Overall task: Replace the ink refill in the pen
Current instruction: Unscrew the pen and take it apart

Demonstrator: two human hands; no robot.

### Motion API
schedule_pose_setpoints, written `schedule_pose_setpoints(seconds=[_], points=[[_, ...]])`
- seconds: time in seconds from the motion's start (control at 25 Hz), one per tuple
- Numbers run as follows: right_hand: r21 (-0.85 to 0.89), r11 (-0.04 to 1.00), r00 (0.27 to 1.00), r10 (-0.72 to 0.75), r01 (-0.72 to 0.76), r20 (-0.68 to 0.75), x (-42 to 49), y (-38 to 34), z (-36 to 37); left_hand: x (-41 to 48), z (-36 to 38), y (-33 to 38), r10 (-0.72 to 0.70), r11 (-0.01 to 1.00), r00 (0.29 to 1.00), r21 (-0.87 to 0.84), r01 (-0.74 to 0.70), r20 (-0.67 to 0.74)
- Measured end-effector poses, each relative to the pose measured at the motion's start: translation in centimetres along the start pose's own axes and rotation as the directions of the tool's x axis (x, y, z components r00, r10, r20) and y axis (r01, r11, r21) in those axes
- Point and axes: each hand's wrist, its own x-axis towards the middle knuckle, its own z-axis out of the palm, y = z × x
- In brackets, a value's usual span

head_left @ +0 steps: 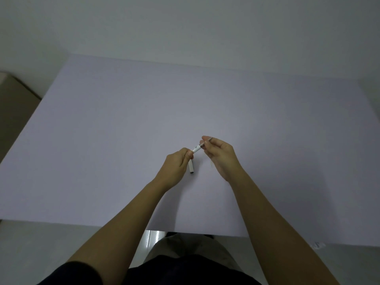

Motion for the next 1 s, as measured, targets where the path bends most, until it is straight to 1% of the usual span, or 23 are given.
schedule_pose_setpoints(seconds=[0.04, 0.08, 0.16, 0.2, 0.32, 0.36, 0.44, 0.48, 0.52, 0.6, 0.64, 0.68, 0.76, 0.8, 0.84, 0.96, 1.0], points=[[0.022, 1.000, 1.000, 0.013, -0.013, 0.027, -0.1, -0.1, -0.1, -0.1, 0.0, 0.0, 0.003, 1.000, 1.000, 0.007, -0.003, -0.008], [-0.003, 1.000, 1.000, 0.019, -0.019, 0.022, -0.2, -0.1, -0.1, -0.2, -0.1, 0.1, 0.009, 1.000, 1.000, 0.017, -0.009, -0.015], [-0.102, 0.995, 0.999, -0.003, -0.002, -0.050, -0.4, -0.1, 0.1, -0.3, -0.1, 0.2, 0.025, 0.999, 1.000, 0.036, -0.024, -0.016], [-0.118, 0.993, 0.998, -0.020, 0.012, -0.066, -0.5, 0.0, 0.1, -0.4, -0.1, 0.3, 0.027, 0.999, 0.999, 0.040, -0.026, -0.017], [-0.078, 0.997, 1.000, -0.010, 0.009, -0.005, -0.6, 0.1, 0.1, -0.6, -0.2, 0.3, 0.022, 0.999, 0.999, 0.045, -0.020, -0.043], [-0.084, 0.996, 1.000, -0.003, 0.002, -0.012, -0.7, 0.1, 0.2, -0.6, -0.2, 0.3, 0.027, 0.998, 0.999, 0.052, -0.025, -0.046], [-0.157, 0.987, 0.997, -0.032, 0.019, -0.077, -0.7, 0.1, 0.3, -0.7, -0.1, 0.3, 0.037, 0.997, 0.999, 0.065, -0.035, -0.030], [-0.166, 0.986, 0.995, -0.040, 0.024, -0.091, -0.7, 0.1, 0.4, -0.8, 0.0, 0.4, 0.036, 0.997, 0.999, 0.066, -0.034, -0.020], [-0.131, 0.991, 0.997, -0.036, 0.026, -0.073, -0.7, 0.1, 0.4, -0.8, 0.1, 0.4, 0.033, 0.998, 0.999, 0.061, -0.032, -0.015], [0.034, 0.999, 1.000, -0.018, 0.018, -0.003, -0.7, 0.0, 0.6, -0.9, 0.2, 0.4, 0.033, 0.999, 0.999, 0.043, -0.032, -0.027], [0.085, 0.996, 1.000, -0.009, 0.008, 0.011, -0.8, -0.1, 0.6, -0.9, 0.2, 0.4, 0.036, 0.999, 0.999, 0.038, -0.035, -0.035], [0.057, 0.998, 1.000, -0.007, 0.008, -0.005, -0.8, 0.0, 0.7, -0.9, 0.2, 0.4, 0.039, 0.999, 0.998, 0.037, -0.038, -0.040], [-0.087, 0.996, 0.997, -0.012, 0.006, -0.074, -1.0, 0.0, 1.0, -0.9, 0.2, 0.4, 0.041, 0.998, 0.999, 0.041, -0.040, -0.034], [-0.111, 0.994, 0.996, -0.013, 0.003, -0.090, -1.0, 0.0, 1.0, -0.9, 0.1, 0.4, 0.039, 0.998, 0.999, 0.041, -0.038, -0.027], [-0.095, 0.995, 0.997, -0.011, 0.003, -0.080, -1.0, 0.0, 1.1, -0.9, 0.1, 0.4, 0.035, 0.999, 0.999, 0.040, -0.034, -0.025], [0.062, 0.997, 0.999, 0.045, -0.046, 0.014, -1.0, -0.4, 1.2, -1.0, 0.0, 0.3, 0.033, 0.998, 0.999, 0.051, -0.031, -0.041], [0.022, 0.998, 0.998, 0.055, -0.055, 0.016, -1.0, -0.5, 1.3, -1.0, 0.0, 0.3, 0.033, 0.998, 0.998, 0.054, -0.031, -0.044]])
